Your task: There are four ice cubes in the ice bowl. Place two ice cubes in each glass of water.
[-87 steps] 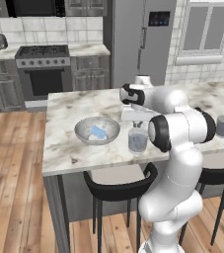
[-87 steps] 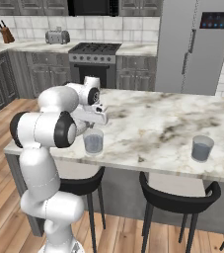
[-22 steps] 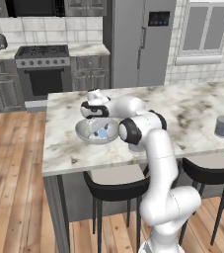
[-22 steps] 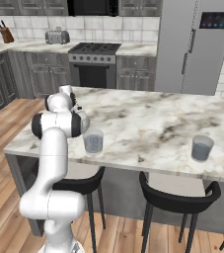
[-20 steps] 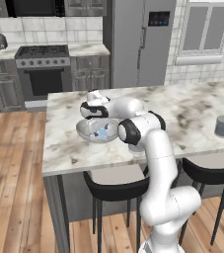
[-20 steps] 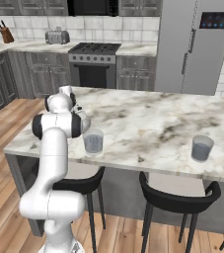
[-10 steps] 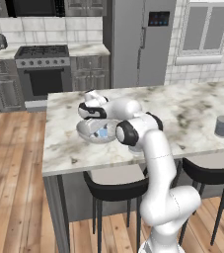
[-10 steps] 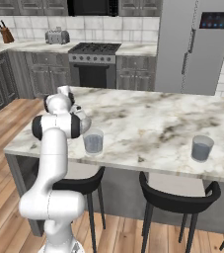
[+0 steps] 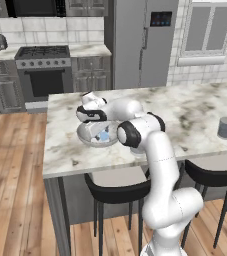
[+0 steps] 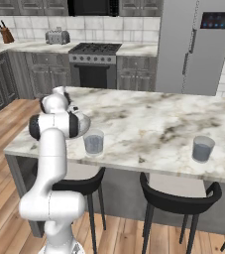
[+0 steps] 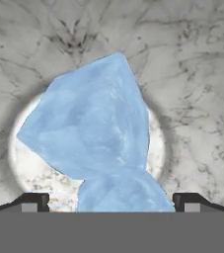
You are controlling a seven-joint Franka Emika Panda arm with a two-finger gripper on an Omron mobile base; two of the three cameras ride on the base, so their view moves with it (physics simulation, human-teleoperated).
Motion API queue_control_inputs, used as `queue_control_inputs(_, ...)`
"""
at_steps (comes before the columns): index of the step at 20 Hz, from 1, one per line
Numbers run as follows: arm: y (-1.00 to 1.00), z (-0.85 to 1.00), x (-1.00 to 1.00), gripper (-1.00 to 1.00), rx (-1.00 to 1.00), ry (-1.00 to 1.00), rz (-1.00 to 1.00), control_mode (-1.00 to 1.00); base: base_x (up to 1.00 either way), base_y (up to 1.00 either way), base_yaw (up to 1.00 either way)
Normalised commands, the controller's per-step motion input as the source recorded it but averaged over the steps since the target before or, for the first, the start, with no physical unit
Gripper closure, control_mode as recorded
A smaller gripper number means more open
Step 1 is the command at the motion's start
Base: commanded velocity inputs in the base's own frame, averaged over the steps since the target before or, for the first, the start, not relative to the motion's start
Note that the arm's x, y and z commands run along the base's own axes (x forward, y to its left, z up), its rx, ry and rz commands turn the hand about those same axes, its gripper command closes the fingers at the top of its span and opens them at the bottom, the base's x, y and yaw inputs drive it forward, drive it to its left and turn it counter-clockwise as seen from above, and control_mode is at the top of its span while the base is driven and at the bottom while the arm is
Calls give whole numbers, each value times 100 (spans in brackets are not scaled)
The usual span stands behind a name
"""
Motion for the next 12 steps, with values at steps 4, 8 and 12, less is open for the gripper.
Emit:
queue_control_inputs(4,-1,0,-26,-100,-7,-2,0,-100,0,0,0)
queue_control_inputs(8,-13,0,-9,-100,-9,0,0,-100,0,0,0)
queue_control_inputs(12,-18,0,0,-100,-5,0,0,-100,0,0,0)
